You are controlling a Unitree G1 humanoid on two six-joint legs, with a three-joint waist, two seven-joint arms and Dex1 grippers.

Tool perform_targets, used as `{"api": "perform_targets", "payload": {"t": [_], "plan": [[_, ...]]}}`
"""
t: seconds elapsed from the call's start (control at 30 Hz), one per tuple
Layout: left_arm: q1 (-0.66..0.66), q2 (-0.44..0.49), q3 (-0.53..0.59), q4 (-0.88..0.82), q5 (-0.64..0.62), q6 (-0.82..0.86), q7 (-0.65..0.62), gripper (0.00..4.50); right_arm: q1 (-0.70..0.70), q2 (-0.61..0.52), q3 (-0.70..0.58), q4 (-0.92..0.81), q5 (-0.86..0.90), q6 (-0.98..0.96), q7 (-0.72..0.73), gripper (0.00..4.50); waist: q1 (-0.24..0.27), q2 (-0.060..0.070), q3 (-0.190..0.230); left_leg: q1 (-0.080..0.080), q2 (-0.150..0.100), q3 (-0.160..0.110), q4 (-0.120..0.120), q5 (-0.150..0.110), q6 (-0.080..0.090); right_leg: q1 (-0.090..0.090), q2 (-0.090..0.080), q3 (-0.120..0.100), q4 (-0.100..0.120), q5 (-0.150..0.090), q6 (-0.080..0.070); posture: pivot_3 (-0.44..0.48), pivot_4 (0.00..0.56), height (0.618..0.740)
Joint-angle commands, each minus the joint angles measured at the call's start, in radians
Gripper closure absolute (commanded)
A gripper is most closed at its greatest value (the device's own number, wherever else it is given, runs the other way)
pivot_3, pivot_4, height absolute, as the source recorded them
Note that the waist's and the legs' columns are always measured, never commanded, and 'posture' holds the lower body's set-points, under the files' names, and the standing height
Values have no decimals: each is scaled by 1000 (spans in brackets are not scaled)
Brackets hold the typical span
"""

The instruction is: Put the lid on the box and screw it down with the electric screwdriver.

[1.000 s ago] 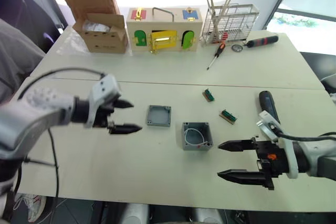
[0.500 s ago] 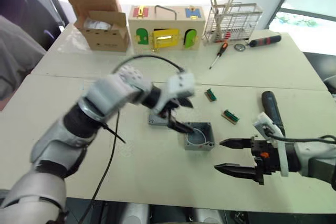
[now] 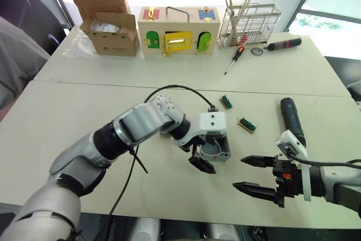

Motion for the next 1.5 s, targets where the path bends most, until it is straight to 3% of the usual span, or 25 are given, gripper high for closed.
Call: {"api": "perform_targets", "payload": {"t": [0.03, 0.1, 0.2, 0.43, 0.57, 0.67, 0.8, 0.97, 1.2, 1.5], "plan": [[-15, -28, -20, 33, 35, -31, -12, 0, -7, 17, -16, -23, 0, -21, -13, 47, 0, 0, 0, 0, 0, 0, 0, 0, 0, 0, 0, 0, 0, 0, 0, 0, 150, 740], [-11, -41, -35, 59, 55, -49, -16, 0, -8, 24, -15, -25, -1, -24, -20, 47, 0, 0, 0, 0, 0, 0, 0, 0, 0, 0, 0, 0, 0, 0, 0, 0, 150, 740], [-14, -60, -68, 112, 100, -80, -20, 874, -10, 35, -11, -30, 0, -27, -38, 0, 1, 0, 0, 0, 0, 0, 0, 0, 0, 0, 0, 0, 0, 0, 0, 0, 150, 740], [-11, -96, -71, 164, 149, -113, -40, 4469, -6, 57, -4, -39, -2, -33, -74, 0, 2, 0, 0, 0, 0, 0, 0, 0, 0, 0, 0, 0, 0, 0, 0, 0, 150, 740], [-18, -87, -84, 162, 193, -157, -62, 4469, -3, 66, 4, -43, -5, -36, -85, 0, 1, 0, 0, 0, 0, 0, 0, 0, 0, 0, 0, 0, 0, 0, 0, 0, 150, 740], [-36, -47, -119, 180, 273, -283, -102, 4469, 2, 71, 13, -46, -12, -40, -89, 0, 0, 0, 0, 0, 0, 0, 0, 0, 0, 0, 0, 0, 0, 0, 0, 0, 150, 740], [-51, 6, -110, 284, 342, -658, -234, 4469, 14, 74, 24, -55, -23, -44, -89, 0, -2, 0, 0, 0, 0, 0, 0, 0, 0, 0, 0, 0, 0, 0, 0, 0, 150, 740], [-117, -37, -79, 552, 395, -975, -353, 4469, 26, 72, 37, -83, -50, -49, -99, 0, 3, 0, 0, 0, 0, 0, 0, 0, 0, 0, 0, -1, 0, 0, 0, 0, 150, 740], [-156, -112, -29, 747, 379, -1110, -512, 4469, 14, 116, 81, -109, -55, -56, -155, 0, -1, 0, 0, 0, 0, 0, 1, -1, 1, 0, 0, -1, 0, 0, 0, 0, 150, 740], [-199, -27, -164, 759, 271, -1147, -525, 4469, -1, 148, 119, -119, -55, -54, -200, 0, -2, 0, 0, 0, 0, 0, 0, -1, 1, -1, 0, -1, 0, 0, 0, 0, 150, 740]]}}
